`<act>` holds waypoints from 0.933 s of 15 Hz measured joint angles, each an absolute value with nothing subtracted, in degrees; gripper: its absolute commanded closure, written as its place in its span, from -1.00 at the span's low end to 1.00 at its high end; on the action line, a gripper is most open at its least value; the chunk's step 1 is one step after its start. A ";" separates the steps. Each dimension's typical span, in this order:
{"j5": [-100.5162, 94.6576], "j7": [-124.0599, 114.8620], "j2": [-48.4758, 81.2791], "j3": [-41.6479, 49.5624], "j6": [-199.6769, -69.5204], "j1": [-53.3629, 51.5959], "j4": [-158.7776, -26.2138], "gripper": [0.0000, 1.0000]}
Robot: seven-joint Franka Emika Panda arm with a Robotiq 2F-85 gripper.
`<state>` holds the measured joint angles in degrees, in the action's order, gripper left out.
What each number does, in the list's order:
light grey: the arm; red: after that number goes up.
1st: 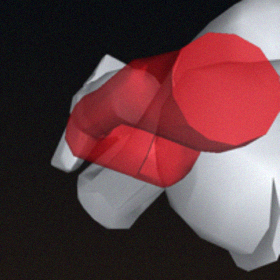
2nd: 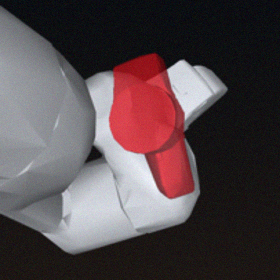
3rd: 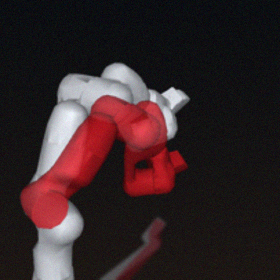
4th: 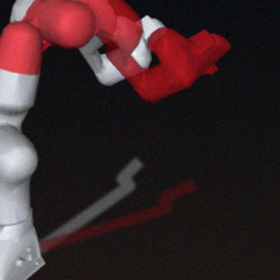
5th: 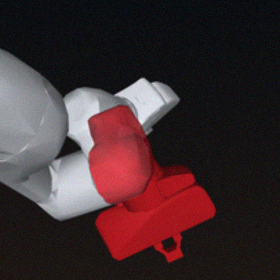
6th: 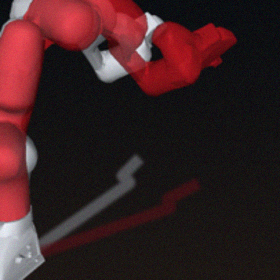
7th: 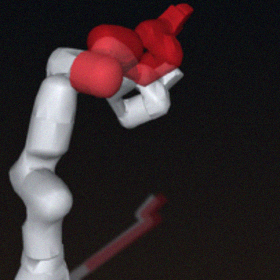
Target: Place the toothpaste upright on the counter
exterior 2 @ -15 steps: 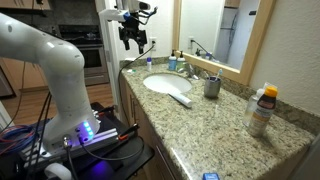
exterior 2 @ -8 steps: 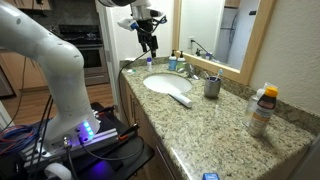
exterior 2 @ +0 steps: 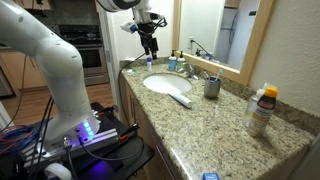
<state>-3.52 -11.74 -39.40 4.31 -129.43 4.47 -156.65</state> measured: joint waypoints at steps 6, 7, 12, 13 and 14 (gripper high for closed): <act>-1.34 -25.50 -20.73 0.89 -133.06 7.38 -151.46 -1.00; -1.11 -25.89 -19.20 0.92 -132.88 7.62 -150.39 -1.00; -1.59 -33.00 -16.49 0.14 -132.59 7.86 -149.06 -1.00; -0.88 -35.77 -14.75 0.10 -132.78 7.85 -148.43 -1.00; -0.01 -38.05 -12.68 0.34 -133.16 7.92 -147.53 -1.00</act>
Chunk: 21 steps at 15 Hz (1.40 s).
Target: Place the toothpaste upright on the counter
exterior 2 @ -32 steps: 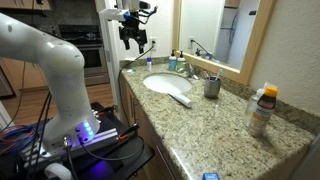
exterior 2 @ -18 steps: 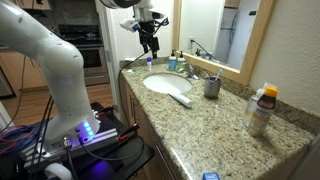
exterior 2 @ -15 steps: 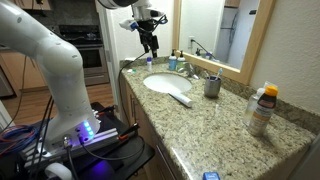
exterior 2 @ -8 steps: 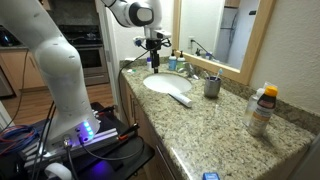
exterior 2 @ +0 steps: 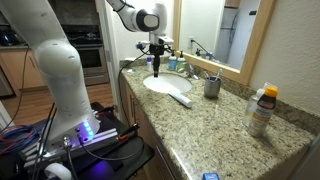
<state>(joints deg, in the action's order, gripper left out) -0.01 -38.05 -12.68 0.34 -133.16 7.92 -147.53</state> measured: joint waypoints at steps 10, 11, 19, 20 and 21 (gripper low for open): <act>4.28 -50.51 -3.24 6.76 -136.72 9.86 -140.86 -1.00; 4.20 -54.36 -2.56 6.53 -139.57 9.58 -141.35 -1.00; -0.40 -71.25 -0.51 6.46 -153.97 8.67 -147.18 -1.00; -0.40 -71.28 -0.52 6.47 -153.97 8.67 -147.14 -1.00; -3.29 -74.06 -0.41 6.60 -154.46 8.69 -147.09 -1.00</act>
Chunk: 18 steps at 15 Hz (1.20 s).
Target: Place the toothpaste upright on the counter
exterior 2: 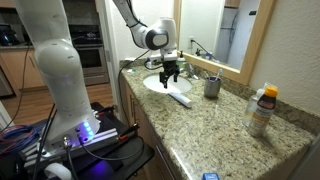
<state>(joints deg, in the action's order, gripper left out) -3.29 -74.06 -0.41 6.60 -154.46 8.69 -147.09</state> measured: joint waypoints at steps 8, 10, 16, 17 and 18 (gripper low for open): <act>-33.22 -108.90 5.36 10.02 -152.52 6.24 -140.54 -1.00; -33.22 -109.93 5.56 9.91 -152.14 5.15 -140.50 -1.00; -44.05 -121.06 6.60 9.93 -151.85 2.60 -141.46 -1.00; -47.12 -125.41 6.83 9.90 -151.09 1.69 -141.69 -1.00; -48.54 -128.97 7.13 9.68 -149.99 0.93 -141.88 -1.00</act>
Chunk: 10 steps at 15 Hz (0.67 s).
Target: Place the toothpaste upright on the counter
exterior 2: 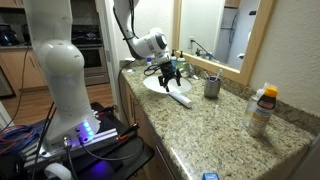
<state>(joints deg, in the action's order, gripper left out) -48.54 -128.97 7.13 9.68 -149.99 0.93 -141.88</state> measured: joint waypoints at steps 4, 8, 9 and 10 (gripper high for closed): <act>-48.89 -131.51 8.14 9.32 -149.19 0.39 -141.98 -1.00; -47.50 -131.40 9.68 9.32 -149.15 0.67 -141.50 -1.00; -47.49 -131.76 10.64 9.39 -149.16 0.69 -141.16 -1.00; -47.52 -132.27 11.46 9.43 -149.02 0.68 -140.64 -1.00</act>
<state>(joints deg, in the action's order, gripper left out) -47.52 -132.27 11.46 9.43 -149.02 0.68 -140.64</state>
